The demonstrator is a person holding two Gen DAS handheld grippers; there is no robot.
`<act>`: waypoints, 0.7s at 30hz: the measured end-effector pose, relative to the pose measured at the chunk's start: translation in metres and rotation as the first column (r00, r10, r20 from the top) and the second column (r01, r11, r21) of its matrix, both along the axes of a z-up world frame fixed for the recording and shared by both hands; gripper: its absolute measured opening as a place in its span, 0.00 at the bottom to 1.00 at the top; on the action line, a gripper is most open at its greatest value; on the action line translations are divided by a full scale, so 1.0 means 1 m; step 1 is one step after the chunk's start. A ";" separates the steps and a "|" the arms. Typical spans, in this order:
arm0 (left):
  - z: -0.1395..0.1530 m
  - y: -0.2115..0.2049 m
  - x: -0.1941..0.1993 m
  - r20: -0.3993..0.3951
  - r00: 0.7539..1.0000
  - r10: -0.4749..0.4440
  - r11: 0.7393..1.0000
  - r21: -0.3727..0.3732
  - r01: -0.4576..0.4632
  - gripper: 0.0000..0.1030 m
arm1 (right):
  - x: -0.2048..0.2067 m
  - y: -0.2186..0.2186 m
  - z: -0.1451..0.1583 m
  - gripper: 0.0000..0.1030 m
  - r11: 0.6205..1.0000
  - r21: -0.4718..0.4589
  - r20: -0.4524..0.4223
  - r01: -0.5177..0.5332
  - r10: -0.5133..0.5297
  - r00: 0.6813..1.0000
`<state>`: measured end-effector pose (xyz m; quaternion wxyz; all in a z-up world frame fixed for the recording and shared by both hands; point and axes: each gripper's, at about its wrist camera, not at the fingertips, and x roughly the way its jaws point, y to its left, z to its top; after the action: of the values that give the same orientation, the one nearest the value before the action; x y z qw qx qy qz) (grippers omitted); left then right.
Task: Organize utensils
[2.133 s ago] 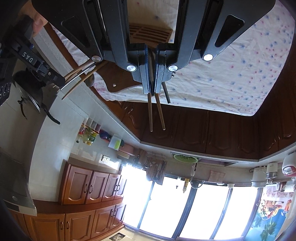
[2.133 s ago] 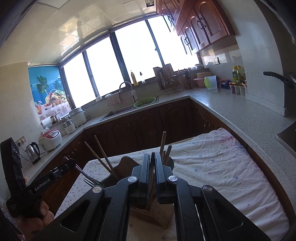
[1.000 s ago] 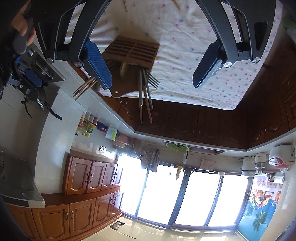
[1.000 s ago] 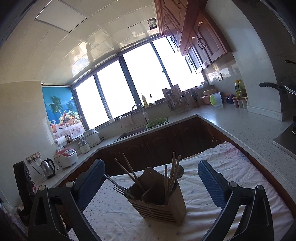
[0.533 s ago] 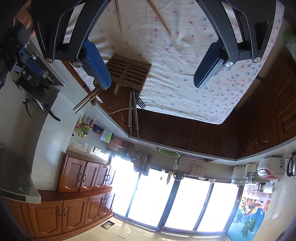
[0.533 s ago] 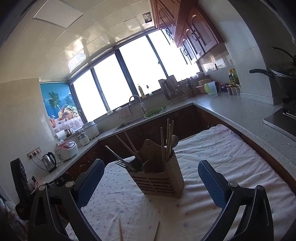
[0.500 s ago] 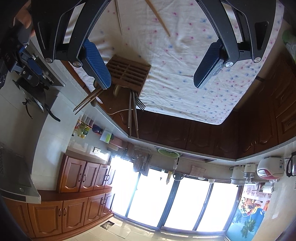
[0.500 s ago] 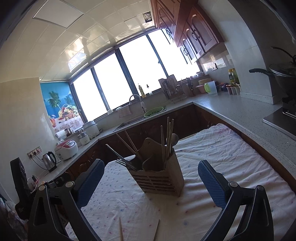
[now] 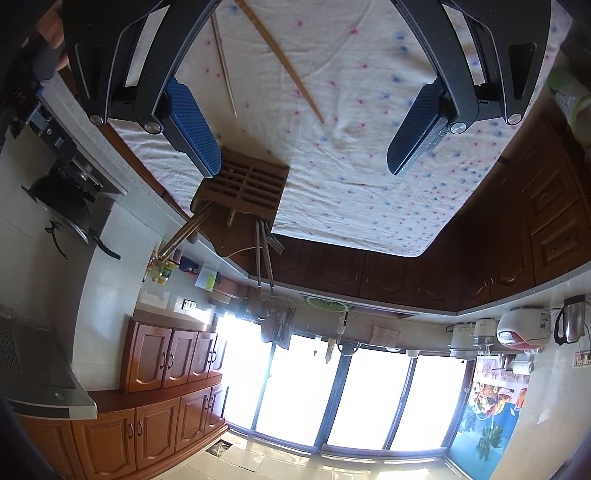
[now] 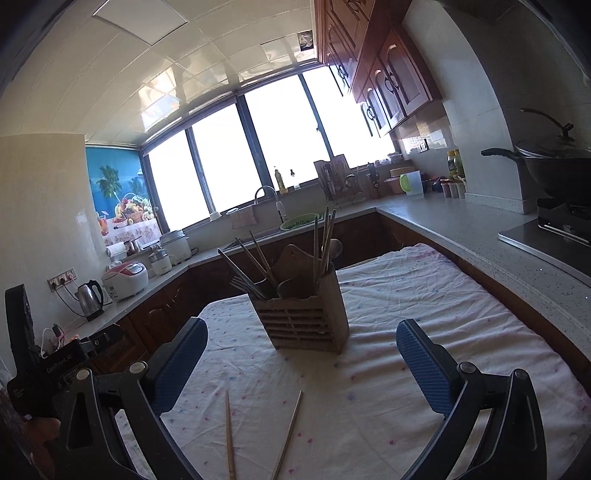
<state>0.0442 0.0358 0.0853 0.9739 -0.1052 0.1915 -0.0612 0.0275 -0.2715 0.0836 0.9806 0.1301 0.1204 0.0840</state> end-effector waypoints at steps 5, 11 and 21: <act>-0.012 -0.013 -0.033 0.047 0.999 0.016 0.997 0.070 -0.019 1.00 | -0.030 0.010 -0.013 1.00 0.996 -0.081 0.052 0.027 -0.023 0.998; -0.024 -0.030 -0.055 0.089 0.996 0.029 0.989 0.144 -0.042 1.00 | -0.055 0.016 -0.009 1.00 0.988 -0.151 0.131 0.035 -0.015 0.991; -0.064 -0.037 -0.061 0.035 0.998 0.053 0.981 0.186 -0.059 1.00 | -0.066 0.024 -0.056 1.00 0.970 -0.236 0.066 0.055 -0.041 0.997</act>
<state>-0.0164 -0.0013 0.0212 0.9836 -0.0176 0.1789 -0.0171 -0.0389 -0.2474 0.0278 0.9940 0.0119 0.0966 0.0490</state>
